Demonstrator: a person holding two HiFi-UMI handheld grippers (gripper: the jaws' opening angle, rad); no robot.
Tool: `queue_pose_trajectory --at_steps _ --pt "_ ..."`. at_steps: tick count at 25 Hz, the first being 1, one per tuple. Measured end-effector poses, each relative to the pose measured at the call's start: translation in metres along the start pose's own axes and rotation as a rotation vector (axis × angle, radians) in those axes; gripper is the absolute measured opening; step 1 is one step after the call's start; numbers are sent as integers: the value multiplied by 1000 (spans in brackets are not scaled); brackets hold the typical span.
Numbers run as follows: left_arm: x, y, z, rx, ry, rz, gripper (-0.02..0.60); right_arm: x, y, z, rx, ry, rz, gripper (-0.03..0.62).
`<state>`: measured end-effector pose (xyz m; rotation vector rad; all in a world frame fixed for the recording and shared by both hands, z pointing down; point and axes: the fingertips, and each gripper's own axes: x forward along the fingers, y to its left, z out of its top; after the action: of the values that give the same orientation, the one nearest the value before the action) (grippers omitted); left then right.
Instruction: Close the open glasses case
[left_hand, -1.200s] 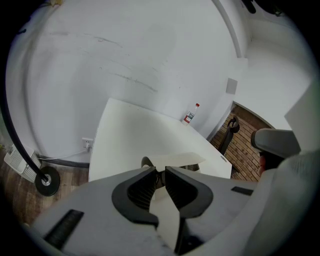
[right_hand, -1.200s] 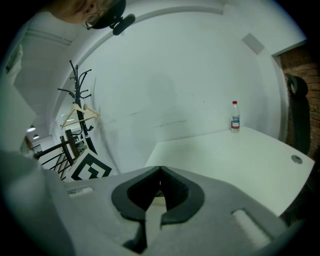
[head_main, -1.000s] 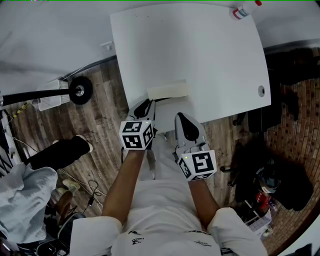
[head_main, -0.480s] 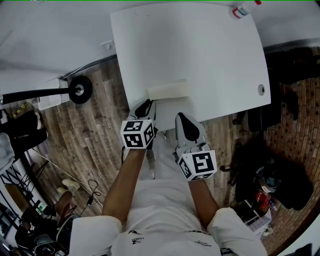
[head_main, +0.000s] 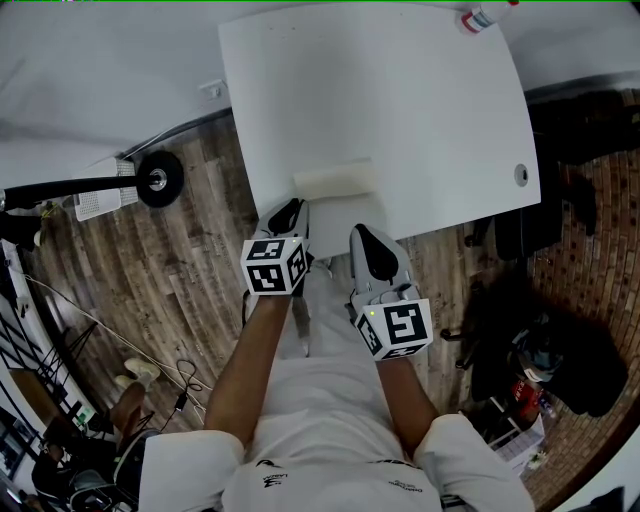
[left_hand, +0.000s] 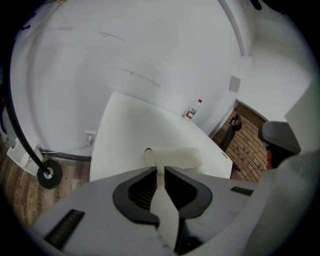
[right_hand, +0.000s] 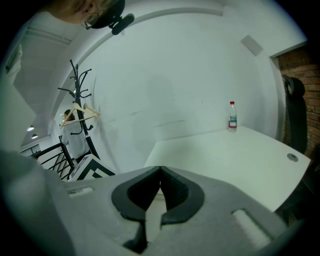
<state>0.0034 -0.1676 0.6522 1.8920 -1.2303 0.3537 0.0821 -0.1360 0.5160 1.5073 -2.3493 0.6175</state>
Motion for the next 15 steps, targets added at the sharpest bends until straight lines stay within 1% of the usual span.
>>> queue_pose_trajectory --at_steps 9,15 --pt "-7 0 5 2 -12 13 27 -3 0 2 0 -6 -6 -5" --pt "-20 -9 17 16 -29 16 -2 -9 -2 8 4 -13 -14 -5"
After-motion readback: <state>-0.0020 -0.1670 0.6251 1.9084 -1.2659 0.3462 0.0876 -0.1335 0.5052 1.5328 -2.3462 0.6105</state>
